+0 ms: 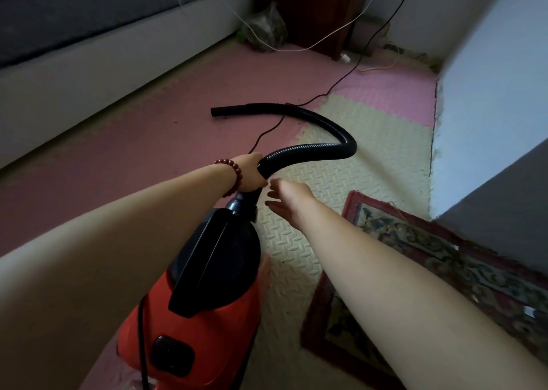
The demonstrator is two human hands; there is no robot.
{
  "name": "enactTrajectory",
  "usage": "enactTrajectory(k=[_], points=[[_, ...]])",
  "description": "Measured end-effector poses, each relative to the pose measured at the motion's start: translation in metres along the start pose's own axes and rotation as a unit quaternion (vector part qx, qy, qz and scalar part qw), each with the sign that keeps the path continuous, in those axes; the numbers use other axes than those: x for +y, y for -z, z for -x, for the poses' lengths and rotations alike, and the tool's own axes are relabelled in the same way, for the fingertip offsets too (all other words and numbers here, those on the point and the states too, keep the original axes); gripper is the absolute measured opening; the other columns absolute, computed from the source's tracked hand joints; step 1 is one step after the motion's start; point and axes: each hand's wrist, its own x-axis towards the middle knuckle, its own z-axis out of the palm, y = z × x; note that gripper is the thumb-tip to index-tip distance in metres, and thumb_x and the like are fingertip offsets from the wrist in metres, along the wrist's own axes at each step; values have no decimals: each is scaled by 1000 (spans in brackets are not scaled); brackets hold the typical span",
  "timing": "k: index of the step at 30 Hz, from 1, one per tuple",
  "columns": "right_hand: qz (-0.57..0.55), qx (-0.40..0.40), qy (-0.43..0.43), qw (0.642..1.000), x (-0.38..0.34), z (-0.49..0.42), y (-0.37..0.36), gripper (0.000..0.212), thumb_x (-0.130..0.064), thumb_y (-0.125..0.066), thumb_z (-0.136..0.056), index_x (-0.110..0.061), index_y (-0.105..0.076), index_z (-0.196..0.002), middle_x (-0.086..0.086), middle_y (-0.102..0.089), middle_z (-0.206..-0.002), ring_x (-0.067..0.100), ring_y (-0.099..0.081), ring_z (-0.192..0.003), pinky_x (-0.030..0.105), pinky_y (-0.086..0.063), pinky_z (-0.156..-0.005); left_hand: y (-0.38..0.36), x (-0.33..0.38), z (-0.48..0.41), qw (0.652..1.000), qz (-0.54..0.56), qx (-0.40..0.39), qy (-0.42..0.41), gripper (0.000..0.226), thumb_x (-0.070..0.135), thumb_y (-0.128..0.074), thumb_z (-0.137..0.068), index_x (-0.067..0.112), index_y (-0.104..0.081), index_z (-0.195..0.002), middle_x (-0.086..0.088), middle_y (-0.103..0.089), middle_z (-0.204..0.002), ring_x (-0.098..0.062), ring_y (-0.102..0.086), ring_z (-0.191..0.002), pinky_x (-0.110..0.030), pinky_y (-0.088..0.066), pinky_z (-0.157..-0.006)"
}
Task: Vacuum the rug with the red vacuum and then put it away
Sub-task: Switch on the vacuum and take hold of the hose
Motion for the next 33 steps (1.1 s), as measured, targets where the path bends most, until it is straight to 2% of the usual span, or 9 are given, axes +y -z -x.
enactTrajectory(k=[4, 9, 11, 15, 17, 22, 26, 30, 33], points=[[-6, 6, -16, 1000, 2, -5, 9, 32, -20, -56, -90, -2, -59, -116, 7, -62, -88, 21, -65, -79, 22, -51, -59, -5, 6, -10, 1000, 4, 26, -1, 45, 18, -65, -85, 9, -49, -126, -10, -59, -117, -25, -56, -106, -28, -41, -81], [-42, 37, -8, 998, -7, -11, 26, 32, -26, -52, -93, -3, -59, -114, 9, -66, -102, 22, -67, -91, 27, -56, -74, -7, 5, -11, 999, -11, 31, 16, 43, 23, -69, -82, 9, -57, -121, -7, -63, -108, -18, -56, -88, -26, -43, -75], [-65, 39, 0, 997, -11, -11, 29, 32, -30, -51, -94, -5, -58, -113, 10, -66, -102, 22, -67, -93, 27, -56, -78, -6, 6, -10, 999, -11, 28, 13, 45, 23, -71, -80, 10, -57, -121, -6, -63, -111, -19, -57, -92, -26, -44, -75], [-100, 49, 14, 994, -17, -10, 29, 27, -34, -54, -93, -7, -58, -90, 10, -65, -97, 24, -66, -95, 37, -53, -91, -9, 9, -3, 999, -5, 35, -7, 48, 21, -71, -80, 14, -54, -124, -6, -60, -118, -22, -57, -106, -27, -44, -80], [-120, 46, 31, 991, -20, -11, 30, 24, -32, -57, -92, -8, -59, -94, 10, -64, -100, 22, -64, -93, 35, -53, -88, -9, 9, 0, 999, 6, 35, -12, 47, 20, -71, -79, 14, -54, -123, -5, -60, -118, -22, -57, -106, -29, -45, -83], [-179, 27, 57, 982, -29, -9, 26, 38, -24, -59, -92, -6, -53, -124, 12, -63, -117, 23, -63, -100, 32, -51, -80, -5, 5, 9, 999, 25, 37, -18, 51, 21, -73, -78, 16, -53, -125, -4, -60, -121, -21, -58, -107, -34, -47, -93], [-223, 36, 63, 972, -36, -4, 23, 38, -22, -60, -91, -4, -51, -124, 14, -62, -115, 26, -64, -99, 32, -52, -80, -2, 5, 13, 999, 25, 40, -25, 53, 21, -73, -78, 15, -51, -127, -3, -59, -123, -20, -58, -105, -29, -46, -87], [-246, 50, 68, 965, -37, 0, 22, 25, -24, -60, -92, -6, -53, -108, 13, -62, -107, 25, -63, -94, 32, -54, -83, 0, 7, 16, 999, 20, 41, -25, 59, 22, -74, -77, 14, -49, -130, -3, -58, -125, -20, -59, -105, -29, -47, -88], [-278, 38, 64, 958, -38, 2, 27, 31, -32, -59, -92, -7, -53, -110, 13, -62, -105, 25, -63, -94, 33, -55, -85, -1, 9, 19, 998, 38, 31, -24, 64, 20, -75, -76, 14, -45, -133, -3, -56, -127, -20, -59, -107, -28, -48, -87]])
